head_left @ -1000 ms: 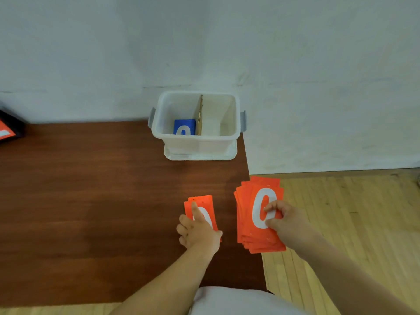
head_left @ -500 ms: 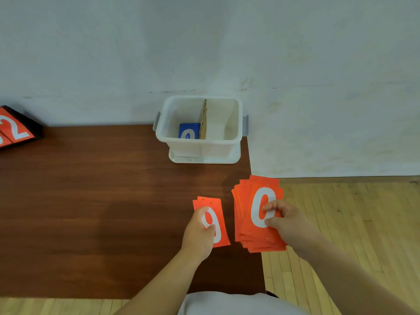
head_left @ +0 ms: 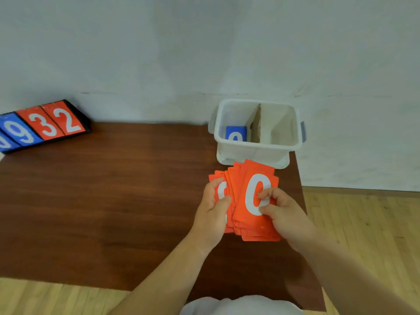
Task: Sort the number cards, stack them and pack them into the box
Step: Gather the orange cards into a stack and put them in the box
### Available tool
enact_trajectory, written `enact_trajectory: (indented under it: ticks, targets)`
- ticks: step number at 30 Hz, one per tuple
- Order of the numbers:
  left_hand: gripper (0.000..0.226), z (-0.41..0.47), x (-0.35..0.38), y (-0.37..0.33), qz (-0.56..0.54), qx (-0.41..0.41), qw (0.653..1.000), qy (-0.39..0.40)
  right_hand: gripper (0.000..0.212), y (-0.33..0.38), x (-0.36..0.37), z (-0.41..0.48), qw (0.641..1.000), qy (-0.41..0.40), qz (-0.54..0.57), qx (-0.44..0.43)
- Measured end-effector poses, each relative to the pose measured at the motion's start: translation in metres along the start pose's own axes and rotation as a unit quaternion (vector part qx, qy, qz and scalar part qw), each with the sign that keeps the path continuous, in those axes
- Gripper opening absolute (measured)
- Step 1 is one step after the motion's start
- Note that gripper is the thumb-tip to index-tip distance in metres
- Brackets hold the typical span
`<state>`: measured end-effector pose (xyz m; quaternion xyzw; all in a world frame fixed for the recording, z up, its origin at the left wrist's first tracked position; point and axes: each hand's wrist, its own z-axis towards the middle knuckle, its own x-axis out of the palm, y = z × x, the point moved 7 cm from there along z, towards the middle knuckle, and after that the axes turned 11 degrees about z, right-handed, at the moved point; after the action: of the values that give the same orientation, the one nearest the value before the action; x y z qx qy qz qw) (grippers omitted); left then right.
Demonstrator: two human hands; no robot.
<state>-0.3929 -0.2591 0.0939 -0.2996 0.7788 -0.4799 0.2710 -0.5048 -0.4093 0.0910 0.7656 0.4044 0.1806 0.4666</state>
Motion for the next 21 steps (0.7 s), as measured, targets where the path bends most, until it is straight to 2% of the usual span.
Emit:
enact_trajectory:
  ticks: [3,7,9,11,15,21]
  targets:
    - [0.045,-0.003,-0.038,0.005,0.024,0.013,0.999,0.023,0.019,0.021,0.052,-0.006,0.995,0.045,-0.078,-0.044]
    - [0.053,-0.004,-0.081,0.011,0.045,0.029,0.999,0.008,0.020,0.035,0.110,-0.013,0.984,0.087,-0.133,-0.085]
    - [0.051,-0.005,-0.099,0.012,0.041,0.034,0.998,-0.016,0.031,0.037,0.127,-0.016,0.986,0.078,-0.118,-0.085]
    - [0.048,-0.005,-0.113,0.013,0.034,0.044,0.998,-0.033,0.048,0.035,0.138,-0.020,0.994,0.062,-0.046,-0.077]
    - [0.047,-0.008,-0.119,0.015,0.015,0.049,0.999,-0.009,0.074,0.029,0.141,-0.026,0.998,0.011,0.021,-0.050]
    - [0.071,-0.005,-0.111,0.021,0.004,0.056,0.998,0.003,0.070,0.025,0.125,-0.021,0.998,-0.037,-0.001,-0.049]
